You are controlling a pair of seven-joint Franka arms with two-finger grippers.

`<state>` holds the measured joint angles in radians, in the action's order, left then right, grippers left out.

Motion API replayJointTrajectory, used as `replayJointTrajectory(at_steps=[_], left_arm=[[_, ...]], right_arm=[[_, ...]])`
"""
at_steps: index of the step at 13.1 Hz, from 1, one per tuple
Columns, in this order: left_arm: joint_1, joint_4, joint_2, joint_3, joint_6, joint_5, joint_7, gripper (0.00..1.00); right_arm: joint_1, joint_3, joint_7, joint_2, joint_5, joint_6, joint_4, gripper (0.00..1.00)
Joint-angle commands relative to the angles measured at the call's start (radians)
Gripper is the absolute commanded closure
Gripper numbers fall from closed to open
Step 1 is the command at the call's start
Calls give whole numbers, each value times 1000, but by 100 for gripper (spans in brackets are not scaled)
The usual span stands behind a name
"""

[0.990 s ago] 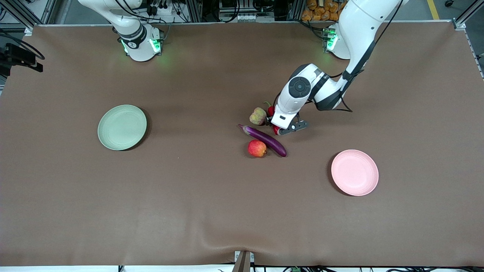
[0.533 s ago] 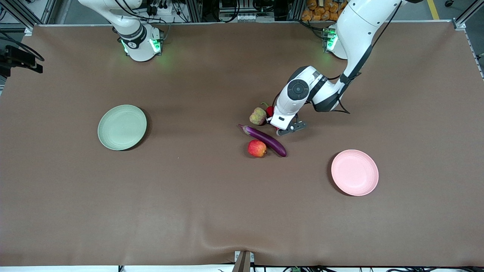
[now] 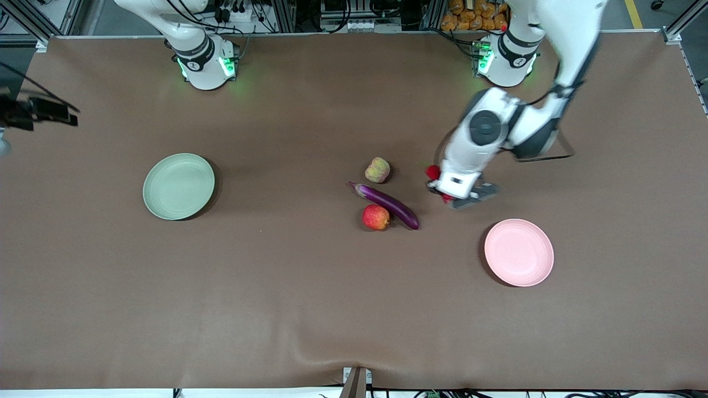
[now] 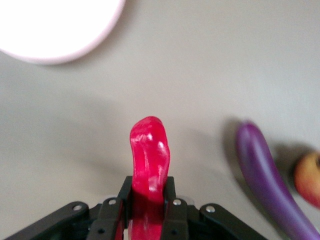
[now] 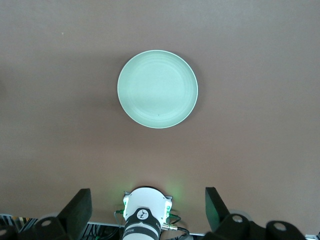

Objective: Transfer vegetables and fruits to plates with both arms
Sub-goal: 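Place the chili on the pink plate while the right gripper reaches out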

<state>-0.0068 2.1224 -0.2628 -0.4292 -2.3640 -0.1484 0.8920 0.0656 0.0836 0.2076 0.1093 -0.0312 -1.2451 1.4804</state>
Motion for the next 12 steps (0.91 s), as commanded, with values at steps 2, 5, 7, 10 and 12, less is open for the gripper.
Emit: replayJointTrajectory(at_steps=[2, 5, 7, 10, 12], left_arm=[[175, -85, -18, -8, 28, -20, -212, 100], [243, -166, -104, 1, 28, -26, -309, 100], [274, -225, -177, 26, 28, -100, -338, 100], [321, -301, -265, 26, 28, -152, -349, 100], [320, -341, -299, 26, 28, -152, -347, 100]], right_arm=[[28, -16, 19, 114, 10, 19, -45, 0], [2, -19, 9, 162, -1, 19, -38, 0], [-50, -21, -54, 167, -33, 24, -28, 0], [-128, -21, -316, 167, -226, 43, 12, 0], [-237, -21, -423, 170, -260, 30, 40, 0]])
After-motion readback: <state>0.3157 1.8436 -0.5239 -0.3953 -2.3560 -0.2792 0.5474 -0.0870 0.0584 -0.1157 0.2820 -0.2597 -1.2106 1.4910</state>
